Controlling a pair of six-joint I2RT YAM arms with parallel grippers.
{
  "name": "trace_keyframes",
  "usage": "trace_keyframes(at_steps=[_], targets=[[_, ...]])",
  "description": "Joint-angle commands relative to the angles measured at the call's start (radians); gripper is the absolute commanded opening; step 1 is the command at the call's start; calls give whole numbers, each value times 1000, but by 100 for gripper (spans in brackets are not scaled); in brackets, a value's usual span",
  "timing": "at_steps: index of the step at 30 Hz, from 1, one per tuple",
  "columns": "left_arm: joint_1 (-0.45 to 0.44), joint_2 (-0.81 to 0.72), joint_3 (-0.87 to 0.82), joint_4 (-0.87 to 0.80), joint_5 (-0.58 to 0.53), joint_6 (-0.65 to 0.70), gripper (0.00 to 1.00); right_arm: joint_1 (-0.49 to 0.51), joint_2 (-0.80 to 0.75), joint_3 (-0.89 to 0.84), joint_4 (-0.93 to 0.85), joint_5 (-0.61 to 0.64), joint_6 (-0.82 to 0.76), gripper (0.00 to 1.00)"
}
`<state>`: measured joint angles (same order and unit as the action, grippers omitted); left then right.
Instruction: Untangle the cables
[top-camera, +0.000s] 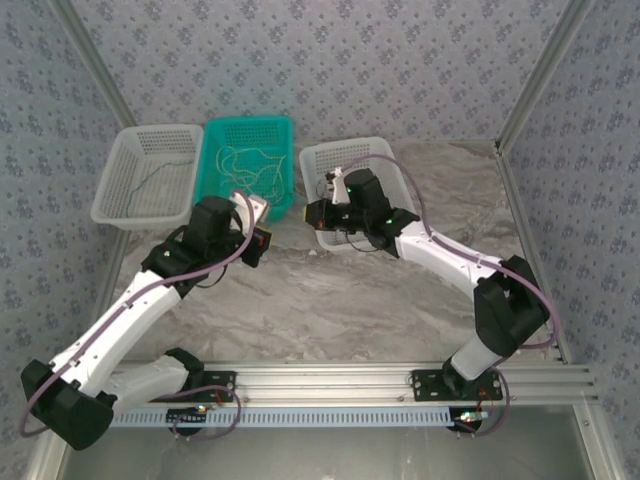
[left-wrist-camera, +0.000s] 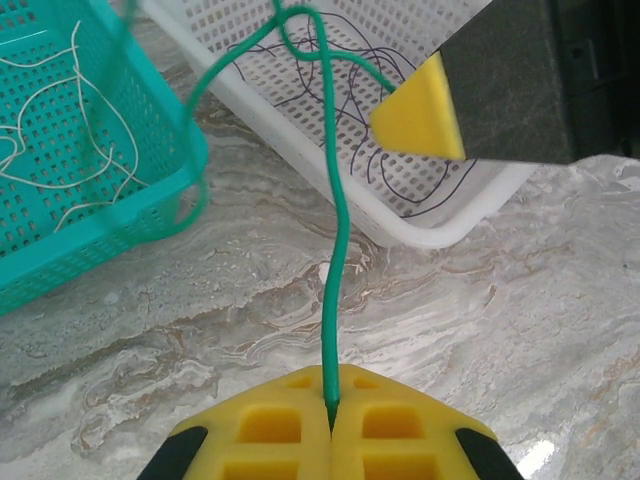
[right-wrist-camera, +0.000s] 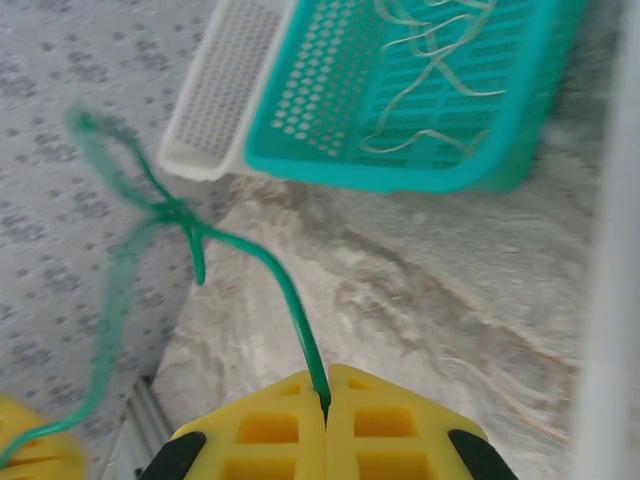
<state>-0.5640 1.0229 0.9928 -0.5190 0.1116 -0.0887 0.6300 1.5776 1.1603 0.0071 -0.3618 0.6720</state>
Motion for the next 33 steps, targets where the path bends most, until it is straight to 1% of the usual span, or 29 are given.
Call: trace_keyframes(at_steps=[1, 3, 5, 6, 9, 13, 15, 16, 17, 18, 20, 22, 24, 25, 26, 27, 28, 29, 30, 32, 33], targets=[[54, -53, 31, 2, -9, -53, 0, -90, -53, -29, -107, 170, -35, 0], [133, -80, 45, -16, 7, -99, 0, -149, -88, -60, -143, 231, -34, 0], [211, -105, 47, -30, 30, -139, 0, -203, -120, -90, -159, 265, -34, 0], [257, -119, 44, -35, 46, -159, 0, -222, -136, -102, -176, 289, -67, 0], [359, -146, 26, -34, 103, -210, 0, -258, -171, -125, -210, 331, -86, 0], [431, -153, 11, -25, 127, -267, 0, -267, -214, -150, -230, 381, -97, 0], [463, -148, 10, -39, 93, -295, 0, -274, -232, -159, -238, 399, -88, 0], [484, -143, 12, -64, 59, -314, 0, -279, -242, -168, -233, 401, -77, 0], [503, -133, 22, -99, -2, -335, 0, -282, -254, -179, -219, 382, -64, 0], [517, -124, 30, -126, -37, -343, 0, -283, -266, -189, -194, 354, -58, 0], [526, -116, 37, -140, -63, -351, 0, -264, -287, -192, -169, 328, -57, 0], [526, -118, 31, -95, -25, -352, 0, -230, -299, -190, -118, 270, -81, 0], [525, -109, 34, -27, 27, -365, 0, -183, -298, -166, -66, 181, -106, 1], [526, -102, 36, 4, 34, -369, 0, -163, -293, -149, -52, 140, -117, 10], [524, -91, 46, 35, 31, -369, 0, -143, -289, -125, -40, 96, -127, 25], [526, -74, 63, 53, 11, -361, 0, -125, -286, -105, -33, 69, -141, 43], [527, -59, 85, 59, -16, -348, 0, -113, -288, -88, -33, 60, -153, 57], [526, -38, 112, 61, -61, -332, 0, -102, -291, -70, -44, 64, -166, 67], [527, -19, 140, 66, -106, -314, 0, -96, -299, -59, -53, 68, -177, 73], [529, 14, 181, 94, -205, -275, 0, -96, -319, -59, -59, 71, -191, 79], [533, 34, 201, 106, -260, -259, 0, -96, -334, -64, -58, 69, -196, 84]])
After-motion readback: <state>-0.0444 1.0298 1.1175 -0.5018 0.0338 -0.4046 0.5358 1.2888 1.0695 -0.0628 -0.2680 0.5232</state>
